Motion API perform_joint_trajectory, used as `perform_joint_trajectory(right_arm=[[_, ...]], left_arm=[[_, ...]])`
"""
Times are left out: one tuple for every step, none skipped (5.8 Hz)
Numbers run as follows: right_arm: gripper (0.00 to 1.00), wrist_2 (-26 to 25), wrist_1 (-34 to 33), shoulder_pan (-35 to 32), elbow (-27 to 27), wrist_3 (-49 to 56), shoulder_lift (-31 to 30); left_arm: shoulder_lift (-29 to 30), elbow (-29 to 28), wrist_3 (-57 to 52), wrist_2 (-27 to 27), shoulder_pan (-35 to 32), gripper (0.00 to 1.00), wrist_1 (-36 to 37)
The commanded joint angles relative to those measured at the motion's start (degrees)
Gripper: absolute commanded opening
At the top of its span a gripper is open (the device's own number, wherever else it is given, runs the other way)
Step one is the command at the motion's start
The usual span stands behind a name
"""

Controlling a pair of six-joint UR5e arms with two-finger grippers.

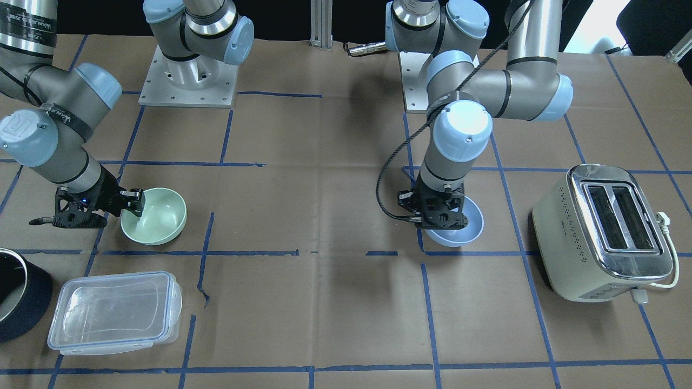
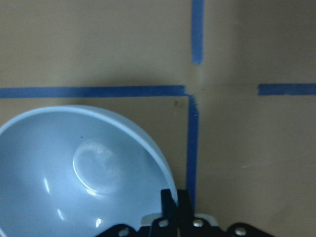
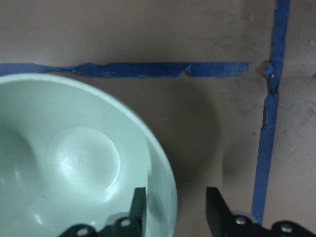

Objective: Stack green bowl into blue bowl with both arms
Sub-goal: 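Lift blue bowl toward table center with left gripper while right lifts green bowl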

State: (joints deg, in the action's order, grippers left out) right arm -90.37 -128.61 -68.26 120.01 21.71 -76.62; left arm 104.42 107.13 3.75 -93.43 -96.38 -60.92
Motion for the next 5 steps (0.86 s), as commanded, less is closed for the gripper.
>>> perform_joint_trajectory(right_arm=[[0.08,0.46,0.21,-0.03,-0.82,0.0,-0.46],[0.07,0.46,0.64,-0.11,-1.87,0.0,-1.42],[0.07,0.37,4.13,-0.11,-4.23,0.0,-2.56],[0.07,0.46,11.21,-0.64,-8.52,0.0,-3.53],[0.07,2.03,18.59,-0.73,-12.82,0.0,-4.75]], left_arm=[[7.42,-12.32,6.6,0.53,-12.71,0.03,-1.13],[12.6,-19.09,8.8,0.18,-19.65,0.04,-1.22],[16.31,-21.42,8.82,-0.34,-22.94,0.05,-1.05],[18.52,-21.35,8.3,-0.26,-23.84,0.06,-0.61],[18.46,-21.18,7.86,-1.48,-24.03,0.07,-1.39]])
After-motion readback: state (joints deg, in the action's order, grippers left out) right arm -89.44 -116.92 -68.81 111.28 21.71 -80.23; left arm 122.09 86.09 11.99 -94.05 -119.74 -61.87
